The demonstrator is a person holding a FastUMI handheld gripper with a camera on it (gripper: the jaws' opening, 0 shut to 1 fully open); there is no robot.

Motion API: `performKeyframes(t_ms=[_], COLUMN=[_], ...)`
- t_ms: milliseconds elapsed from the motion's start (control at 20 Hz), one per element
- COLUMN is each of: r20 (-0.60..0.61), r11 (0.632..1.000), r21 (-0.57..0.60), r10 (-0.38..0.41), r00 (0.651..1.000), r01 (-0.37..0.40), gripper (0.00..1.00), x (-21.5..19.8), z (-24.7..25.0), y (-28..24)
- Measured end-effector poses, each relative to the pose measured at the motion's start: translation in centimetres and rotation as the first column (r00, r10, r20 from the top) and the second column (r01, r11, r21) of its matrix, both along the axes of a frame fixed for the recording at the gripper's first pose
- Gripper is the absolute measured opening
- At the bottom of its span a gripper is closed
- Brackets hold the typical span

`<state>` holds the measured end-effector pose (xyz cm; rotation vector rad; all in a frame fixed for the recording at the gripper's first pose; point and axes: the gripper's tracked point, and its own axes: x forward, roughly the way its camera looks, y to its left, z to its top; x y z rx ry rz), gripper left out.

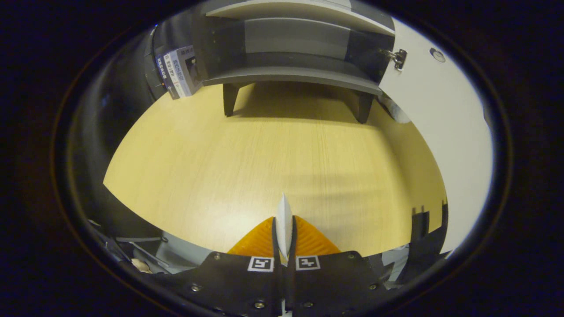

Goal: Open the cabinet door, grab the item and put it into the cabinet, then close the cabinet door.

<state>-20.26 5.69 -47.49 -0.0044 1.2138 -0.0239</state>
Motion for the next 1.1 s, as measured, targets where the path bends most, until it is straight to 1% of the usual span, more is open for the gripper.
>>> performKeyframes(t_ms=[100,300,450,600,700,850,950,1100], r20=[-0.001,0.036,0.087,0.158,0.219,0.299,0.348,0.431], r11=[1.000,1.000,1.000,0.999,0.998,0.998,0.998,0.997], r21=[-0.001,0.006,0.023,0.048,0.054,0.031,0.040,0.059], r10=[-0.009,-0.002,-0.005,-0.007,0.001,0.034,0.031,0.016], r00=[1.000,0.999,0.996,0.987,0.976,0.954,0.937,0.902], r01=[0.009,0.002,0.003,-0.001,-0.013,-0.045,-0.048,-0.046], gripper=[0.04,0.04,0.04,0.04,0.04,0.04,0.04,0.04], x=[0.1,1.4,3.3,5.9,8.4,12.3,14.8,18.9], z=[0.3,2.8,5.8,10.2,13.7,18.6,21.7,26.4], y=[-0.4,-0.5,-0.3,0.0,0.0,-0.5,-0.6,-1.2])
